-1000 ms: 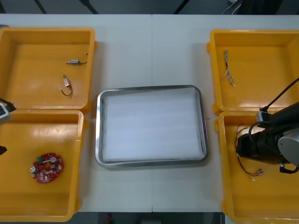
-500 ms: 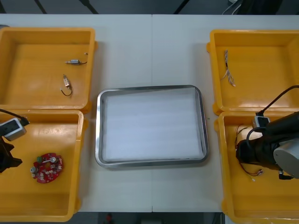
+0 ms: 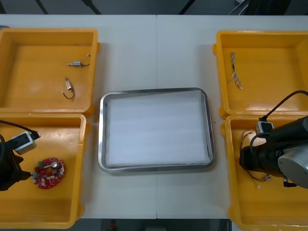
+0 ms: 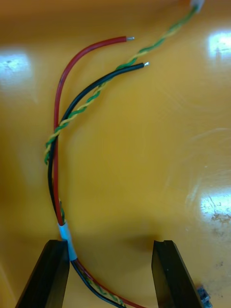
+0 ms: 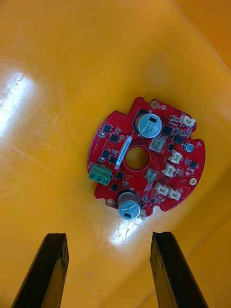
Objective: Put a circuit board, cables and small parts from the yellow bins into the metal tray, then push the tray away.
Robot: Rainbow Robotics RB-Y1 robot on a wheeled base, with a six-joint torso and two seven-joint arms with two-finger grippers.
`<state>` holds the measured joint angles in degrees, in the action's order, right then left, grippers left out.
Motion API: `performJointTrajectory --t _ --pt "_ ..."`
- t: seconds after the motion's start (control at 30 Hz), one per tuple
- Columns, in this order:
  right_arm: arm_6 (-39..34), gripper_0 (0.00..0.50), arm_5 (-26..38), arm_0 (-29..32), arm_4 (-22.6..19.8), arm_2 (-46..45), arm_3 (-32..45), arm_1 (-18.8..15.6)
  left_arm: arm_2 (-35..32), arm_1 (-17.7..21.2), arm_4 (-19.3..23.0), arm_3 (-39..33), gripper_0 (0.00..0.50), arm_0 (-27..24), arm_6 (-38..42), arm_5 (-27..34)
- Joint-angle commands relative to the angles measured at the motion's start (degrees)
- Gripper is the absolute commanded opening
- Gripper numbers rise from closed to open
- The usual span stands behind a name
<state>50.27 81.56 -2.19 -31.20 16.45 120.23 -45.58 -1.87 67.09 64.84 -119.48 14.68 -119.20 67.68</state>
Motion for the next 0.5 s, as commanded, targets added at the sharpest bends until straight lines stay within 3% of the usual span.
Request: performJointTrajectory --t 0.03,0.5 --pt "2.47 0.500 -0.26 1.05 -0.70 -0.37 2.55 1.10 2.31 0.50 -1.65 -0.05 0.500 1.14 -8.60 -1.67" --pt "2.29 0.500 -0.79 1.05 -0.44 1.30 0.70 1.63 2.66 0.41 -4.28 -0.05 0.500 2.81 -9.04 -3.87"
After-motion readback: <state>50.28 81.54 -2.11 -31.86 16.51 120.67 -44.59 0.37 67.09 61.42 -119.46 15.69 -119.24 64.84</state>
